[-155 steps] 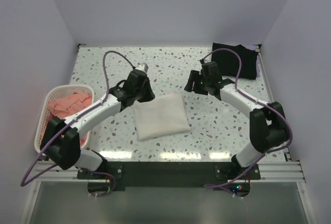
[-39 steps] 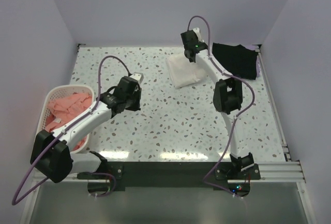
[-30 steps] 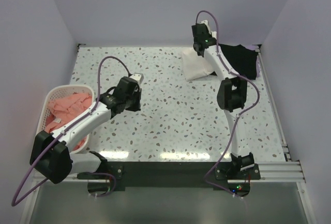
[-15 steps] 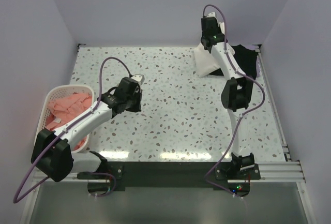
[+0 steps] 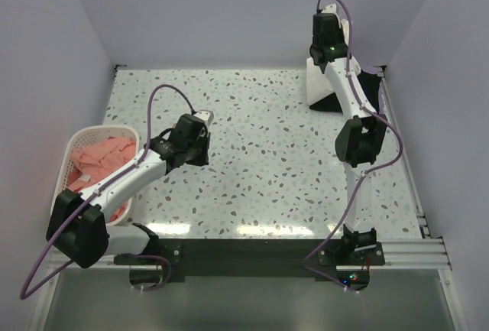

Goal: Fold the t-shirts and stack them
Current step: Neatly place the folded tshirt to the corner

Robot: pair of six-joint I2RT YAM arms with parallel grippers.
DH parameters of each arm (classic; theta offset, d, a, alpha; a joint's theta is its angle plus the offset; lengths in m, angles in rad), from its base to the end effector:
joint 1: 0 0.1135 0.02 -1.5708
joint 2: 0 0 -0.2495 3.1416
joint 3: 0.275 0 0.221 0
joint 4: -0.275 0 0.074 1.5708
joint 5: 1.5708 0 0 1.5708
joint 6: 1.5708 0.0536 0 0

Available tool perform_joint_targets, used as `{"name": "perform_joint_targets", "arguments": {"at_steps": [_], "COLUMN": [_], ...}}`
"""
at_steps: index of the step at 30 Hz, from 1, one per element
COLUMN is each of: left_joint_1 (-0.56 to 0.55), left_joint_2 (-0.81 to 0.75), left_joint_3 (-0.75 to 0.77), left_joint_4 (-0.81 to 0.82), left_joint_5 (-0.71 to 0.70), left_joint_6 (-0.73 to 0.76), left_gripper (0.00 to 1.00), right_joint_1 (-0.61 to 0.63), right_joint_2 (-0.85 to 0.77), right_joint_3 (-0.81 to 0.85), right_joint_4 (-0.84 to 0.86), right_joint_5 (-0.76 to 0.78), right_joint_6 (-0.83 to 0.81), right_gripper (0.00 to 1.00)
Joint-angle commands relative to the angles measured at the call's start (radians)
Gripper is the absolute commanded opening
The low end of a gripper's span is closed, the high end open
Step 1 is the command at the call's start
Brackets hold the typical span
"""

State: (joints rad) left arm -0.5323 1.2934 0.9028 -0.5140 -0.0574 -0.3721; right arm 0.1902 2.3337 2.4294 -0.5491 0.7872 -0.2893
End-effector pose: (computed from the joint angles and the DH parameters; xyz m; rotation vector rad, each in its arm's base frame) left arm 0.2170 -0.1242 0.2277 0.1753 2.4942 -0.3134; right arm 0.4971 0.0570 0.3249 0.0282 1.9799 -0.8543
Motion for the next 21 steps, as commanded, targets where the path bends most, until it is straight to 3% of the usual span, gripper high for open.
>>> {"name": "perform_joint_targets", "arguments": {"at_steps": [1, 21], "left_joint_1": [0.006, 0.006], "left_joint_2": [-0.002, 0.014], "left_joint_3": [-0.002, -0.007], "left_joint_4": [0.028, 0.031], "left_joint_5": [0.01, 0.019], "left_joint_6": [0.029, 0.029], "left_gripper": [0.0, 0.0], "right_joint_1": [-0.012, -0.11], "right_joint_2": [-0.097, -0.102], "right_joint_3": [0.014, -0.116], "right_joint_4": [0.066, 0.098], "right_joint_5": [0.035, -0.042], "right_joint_6": [-0.011, 0.035], "right_gripper": [0.0, 0.0]}}
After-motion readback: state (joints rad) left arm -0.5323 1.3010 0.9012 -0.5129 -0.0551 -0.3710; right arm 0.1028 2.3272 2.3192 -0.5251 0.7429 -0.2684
